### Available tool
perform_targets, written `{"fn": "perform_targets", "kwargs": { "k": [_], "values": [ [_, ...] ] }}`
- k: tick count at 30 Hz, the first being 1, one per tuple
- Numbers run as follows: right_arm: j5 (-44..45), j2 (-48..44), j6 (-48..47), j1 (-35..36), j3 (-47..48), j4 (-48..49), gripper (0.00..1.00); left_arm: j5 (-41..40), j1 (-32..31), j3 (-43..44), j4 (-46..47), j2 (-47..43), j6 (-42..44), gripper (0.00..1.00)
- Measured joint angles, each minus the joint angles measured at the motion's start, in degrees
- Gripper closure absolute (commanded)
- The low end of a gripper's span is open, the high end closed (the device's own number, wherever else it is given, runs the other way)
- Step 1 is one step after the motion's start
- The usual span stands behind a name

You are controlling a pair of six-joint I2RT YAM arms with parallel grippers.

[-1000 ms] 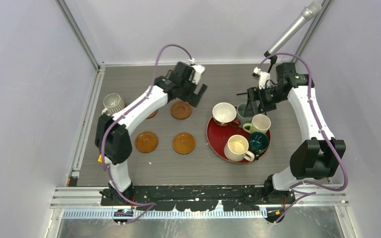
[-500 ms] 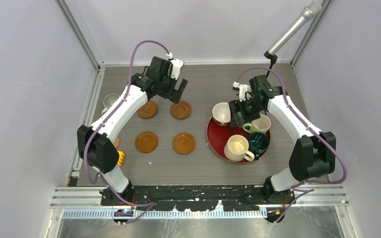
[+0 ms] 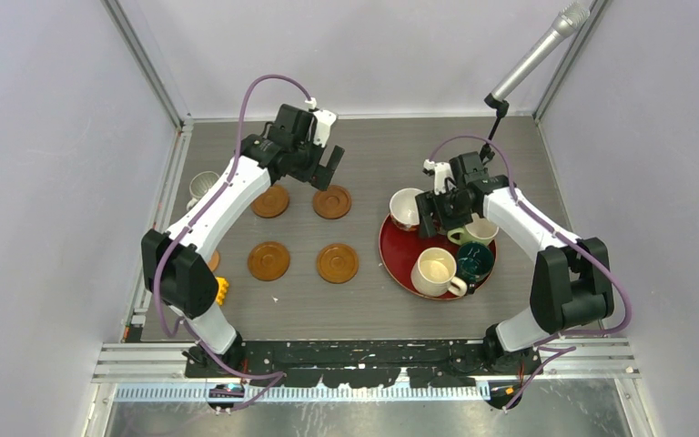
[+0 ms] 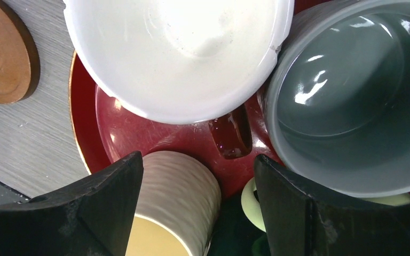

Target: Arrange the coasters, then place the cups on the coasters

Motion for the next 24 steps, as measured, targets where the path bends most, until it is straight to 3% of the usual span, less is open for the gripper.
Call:
{"fn": "perform_targets", "kwargs": {
  "k": [24],
  "values": [
    [-2.5,0.0,-0.3,3.7,-1.7,3.1,0.21,-0.5,0.0,0.0,0.0,0.0,0.1,0.0]
  ]
}}
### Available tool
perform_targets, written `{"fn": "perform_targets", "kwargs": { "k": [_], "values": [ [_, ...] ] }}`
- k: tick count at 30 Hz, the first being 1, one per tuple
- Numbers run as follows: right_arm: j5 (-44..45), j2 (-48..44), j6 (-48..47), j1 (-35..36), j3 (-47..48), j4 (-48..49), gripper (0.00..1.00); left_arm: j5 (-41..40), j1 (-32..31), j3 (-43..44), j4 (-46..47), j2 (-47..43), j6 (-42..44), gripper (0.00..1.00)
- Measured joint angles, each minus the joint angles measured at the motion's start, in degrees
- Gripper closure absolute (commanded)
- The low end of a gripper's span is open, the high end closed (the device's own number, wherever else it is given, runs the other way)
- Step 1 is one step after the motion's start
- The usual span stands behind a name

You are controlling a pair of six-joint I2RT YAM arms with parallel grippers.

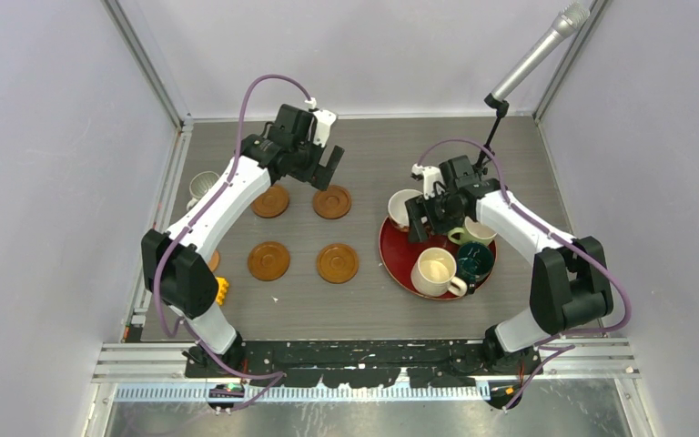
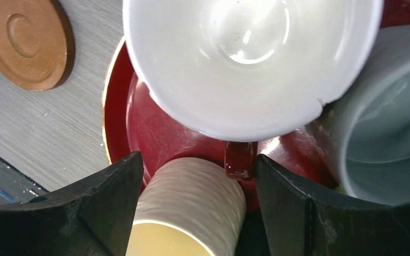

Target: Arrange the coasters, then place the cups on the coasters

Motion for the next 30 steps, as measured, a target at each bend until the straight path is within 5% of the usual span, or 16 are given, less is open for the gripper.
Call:
{"fn": "perform_targets", "kwargs": {
  "k": [18,30],
  "values": [
    [-3.5,0.6,8.9,10.3,0.0,3.6,0.21,0.1,0.6,-1.5,-0.1,0.1,-3.3,0.0],
    [-9.7,-9.5,10.3,5.8,3.0,-0.3,0.17,4.6,-1.4,-8.2,2.3,0.3,-5.9,0.0]
  ]
}}
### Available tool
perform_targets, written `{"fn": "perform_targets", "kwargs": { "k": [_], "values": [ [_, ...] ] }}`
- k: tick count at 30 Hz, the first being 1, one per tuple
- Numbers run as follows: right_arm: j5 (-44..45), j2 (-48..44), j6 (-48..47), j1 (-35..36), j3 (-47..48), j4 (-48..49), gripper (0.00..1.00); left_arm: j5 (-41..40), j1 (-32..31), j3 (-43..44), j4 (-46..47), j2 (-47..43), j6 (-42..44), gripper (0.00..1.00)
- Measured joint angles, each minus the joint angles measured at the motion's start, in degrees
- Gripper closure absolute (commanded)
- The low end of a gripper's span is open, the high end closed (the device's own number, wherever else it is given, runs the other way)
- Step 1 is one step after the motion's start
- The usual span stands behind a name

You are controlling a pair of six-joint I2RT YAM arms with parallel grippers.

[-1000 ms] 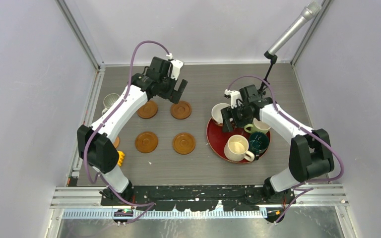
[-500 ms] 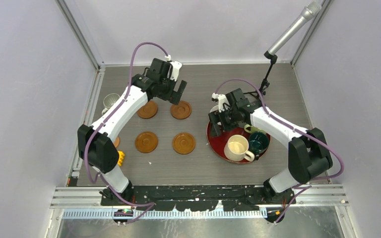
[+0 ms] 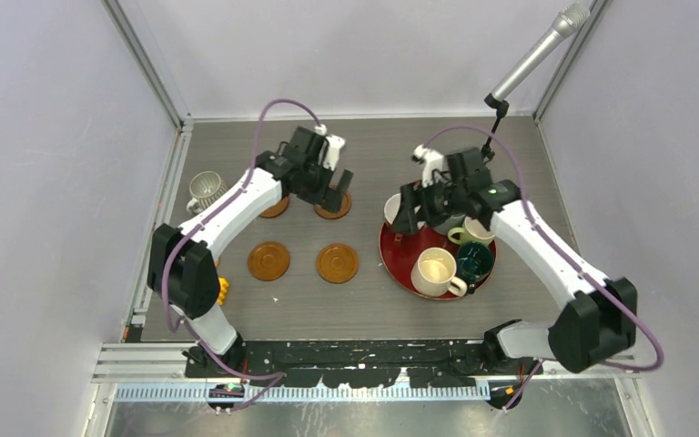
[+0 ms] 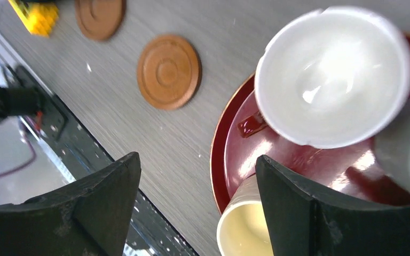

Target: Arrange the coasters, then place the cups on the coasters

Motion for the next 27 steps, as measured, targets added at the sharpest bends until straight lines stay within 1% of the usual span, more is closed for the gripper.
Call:
{"fn": "perform_targets", "kwargs": {
  "k": [4,7,10,13,15,20,27],
  "values": [
    [-3.1,-5.4,2.1,-7.8,3.3,-0.2,0.17,0.4,-6.8,-3.5,0.9,0.0,-0.9,0.0],
    [-4.0,-7.4,3.3,-13.8,4.4,-0.4,0.17,0.3,-13.1,-5.1,2.3,0.0,-3.1,0.0],
    [-3.8,-7.7,3.5,-17.4,4.6,-2.3,0.17,-0.3,-18.0,-5.1,4.3,0.5,-4.7,0.01],
    [-3.7,-7.7,4.2,-20.5,4.6,-3.9,0.17,-0.9,-22.3,-4.1,6.5,2.8,-6.6,0.05],
    [-3.5,-7.7,4.8,-23.1,4.6,-4.4,0.17,-1.6,-23.9,-2.5,7.3,5.5,-7.9,0.07],
    [-2.3,-7.9,6.3,-28.5,4.6,-5.0,0.17,-3.2,-25.7,1.5,8.6,12.1,-10.3,0.11],
    [-1.9,-9.9,7.4,-29.4,4.2,-5.6,0.17,-8.4,-25.9,3.7,9.0,16.7,-10.6,0.24]
  ]
}}
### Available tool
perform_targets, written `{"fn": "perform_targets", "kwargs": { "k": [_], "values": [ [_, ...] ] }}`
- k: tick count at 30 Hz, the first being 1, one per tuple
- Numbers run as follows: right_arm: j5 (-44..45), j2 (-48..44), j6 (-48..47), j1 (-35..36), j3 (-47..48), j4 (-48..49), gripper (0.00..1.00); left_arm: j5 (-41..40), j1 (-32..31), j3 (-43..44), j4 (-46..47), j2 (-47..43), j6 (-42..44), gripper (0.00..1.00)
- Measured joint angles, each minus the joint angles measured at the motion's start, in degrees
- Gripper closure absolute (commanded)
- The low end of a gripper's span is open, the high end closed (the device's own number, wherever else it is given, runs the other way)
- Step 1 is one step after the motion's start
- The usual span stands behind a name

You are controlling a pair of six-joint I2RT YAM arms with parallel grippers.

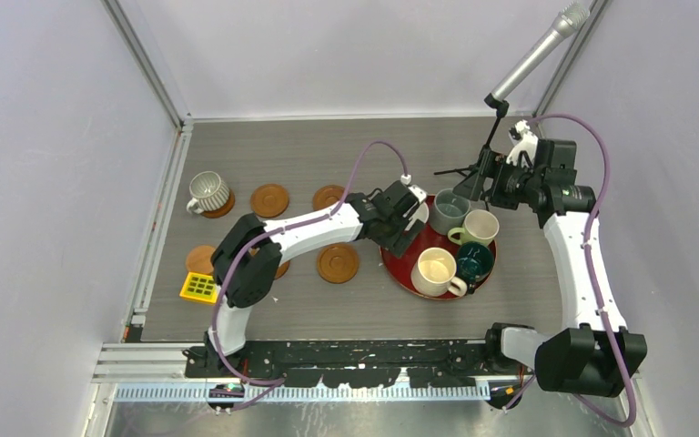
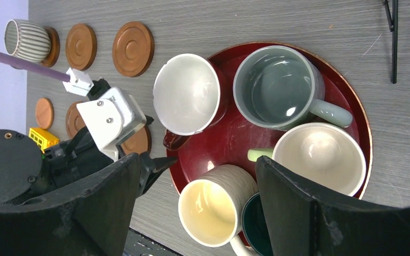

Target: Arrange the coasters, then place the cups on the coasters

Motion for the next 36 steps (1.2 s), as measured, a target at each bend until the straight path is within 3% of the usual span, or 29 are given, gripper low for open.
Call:
{"fn": "perform_targets", "kwargs": {
  "k": [9,20,31,36],
  "values": [
    [0.0,-1.7,0.1,-0.4,-1.6,-0.3,0.17,-1.8,2.3,0.0,0.5,0.3,0.8,0.47],
    [0.0,-1.6,0.2,-0.4,-1.8,-0.4,0.17,-0.4,3.7,0.0,5.0,0.7,4.5,0.4],
    [0.0,-0.6,0.2,-0.4,-1.8,-0.4,0.17,-0.2,3.7,0.9,7.4,5.0,5.8,0.46],
    [0.0,-0.4,0.2,-0.4,-1.8,-0.4,0.17,-0.2,4.2,1.6,7.7,6.5,5.9,0.55]
  ]
}}
